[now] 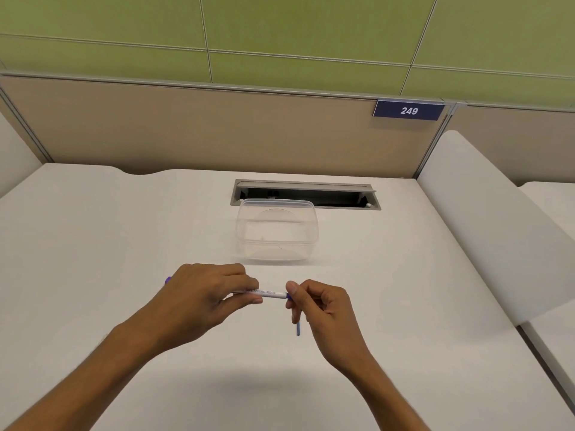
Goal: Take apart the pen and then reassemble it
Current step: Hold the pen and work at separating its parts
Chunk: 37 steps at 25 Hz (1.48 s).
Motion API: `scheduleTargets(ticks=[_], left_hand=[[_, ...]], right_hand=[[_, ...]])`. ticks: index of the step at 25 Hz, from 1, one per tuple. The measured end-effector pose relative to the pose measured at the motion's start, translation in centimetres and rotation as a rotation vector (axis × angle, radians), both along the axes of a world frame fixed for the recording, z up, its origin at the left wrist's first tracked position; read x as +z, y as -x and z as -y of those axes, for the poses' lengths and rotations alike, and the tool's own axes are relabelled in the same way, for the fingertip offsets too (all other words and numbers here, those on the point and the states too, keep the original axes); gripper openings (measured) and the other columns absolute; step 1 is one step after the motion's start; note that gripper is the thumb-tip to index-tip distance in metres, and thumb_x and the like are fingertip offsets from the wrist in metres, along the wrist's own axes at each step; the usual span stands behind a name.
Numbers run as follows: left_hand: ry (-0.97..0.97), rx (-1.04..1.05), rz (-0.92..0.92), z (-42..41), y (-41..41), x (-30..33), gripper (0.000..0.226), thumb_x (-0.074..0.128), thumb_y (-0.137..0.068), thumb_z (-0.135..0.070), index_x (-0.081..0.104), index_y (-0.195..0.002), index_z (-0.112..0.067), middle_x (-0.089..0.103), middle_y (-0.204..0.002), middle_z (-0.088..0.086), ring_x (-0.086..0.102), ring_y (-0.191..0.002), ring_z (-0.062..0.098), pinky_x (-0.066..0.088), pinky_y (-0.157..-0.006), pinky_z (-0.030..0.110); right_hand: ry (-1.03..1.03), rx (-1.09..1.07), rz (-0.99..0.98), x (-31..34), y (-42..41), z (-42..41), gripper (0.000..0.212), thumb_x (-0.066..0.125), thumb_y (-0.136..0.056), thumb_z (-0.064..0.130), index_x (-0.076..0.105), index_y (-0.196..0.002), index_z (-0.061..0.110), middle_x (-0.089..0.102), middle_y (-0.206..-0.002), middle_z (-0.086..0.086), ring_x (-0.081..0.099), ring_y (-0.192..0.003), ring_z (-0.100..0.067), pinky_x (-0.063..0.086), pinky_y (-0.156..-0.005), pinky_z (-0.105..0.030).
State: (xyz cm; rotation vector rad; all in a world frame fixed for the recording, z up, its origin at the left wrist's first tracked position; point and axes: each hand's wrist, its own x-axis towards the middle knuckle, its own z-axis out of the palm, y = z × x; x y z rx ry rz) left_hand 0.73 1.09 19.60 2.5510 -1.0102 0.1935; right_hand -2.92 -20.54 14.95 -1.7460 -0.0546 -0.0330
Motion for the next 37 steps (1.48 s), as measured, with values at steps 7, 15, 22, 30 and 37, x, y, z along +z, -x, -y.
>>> scheduleTargets(ticks=[7,15,22,30,37], left_hand=[[0.108,0.014,-0.179,-0.1,-0.2,-0.3,0.039,0.039,-0.091,-0.057,0.067,-0.087,-0.031,0.053,-0.06,-0.009,0.043,-0.056,0.011,0.035,-0.05,0.028],[0.115,0.017,-0.161,0.1,-0.2,-0.1,0.033,0.045,-0.091,-0.054,0.068,-0.087,-0.031,0.058,-0.062,-0.012,0.044,-0.056,0.008,0.035,-0.05,0.025],[0.095,0.016,-0.152,0.3,-0.3,-0.2,0.027,0.05,-0.092,-0.046,0.07,-0.088,-0.029,0.059,-0.062,-0.01,0.044,-0.056,0.01,0.034,-0.05,0.024],[0.174,0.018,-0.25,-0.1,-0.6,-0.7,0.029,0.05,-0.092,-0.045,0.071,-0.085,-0.025,0.054,-0.057,-0.005,0.041,-0.054,0.013,0.032,-0.05,0.029],[0.019,0.049,-0.033,-0.1,-0.7,-0.8,0.035,0.039,-0.092,-0.051,0.067,-0.084,-0.03,0.055,-0.061,-0.01,0.038,-0.054,0.01,0.035,-0.044,0.027]], right_hand=[[-0.028,0.018,0.05,0.1,-0.2,0.5,0.013,0.072,-0.09,0.027,0.075,-0.078,0.024,0.072,-0.07,0.001,0.066,-0.068,-0.017,0.05,-0.07,-0.026],[-0.055,-0.019,0.015,0.4,0.0,0.5,0.021,0.073,-0.079,0.047,0.077,-0.077,0.027,0.074,-0.072,0.005,0.067,-0.068,-0.008,0.052,-0.067,-0.021],[-0.07,0.038,-0.006,0.1,-0.2,0.3,0.029,0.063,-0.091,0.041,0.07,-0.067,0.026,0.066,-0.063,0.002,0.054,-0.059,-0.004,0.041,-0.06,-0.013],[-0.051,0.057,0.037,-0.4,-0.5,0.6,0.006,0.071,-0.089,0.024,0.075,-0.086,0.022,0.073,-0.075,0.006,0.068,-0.074,-0.01,0.053,-0.076,-0.026],[-0.027,-0.034,-0.031,-0.5,-1.2,0.1,0.038,0.064,-0.089,0.051,0.067,-0.06,0.027,0.066,-0.062,-0.001,0.067,-0.073,-0.024,0.047,-0.066,-0.019]])
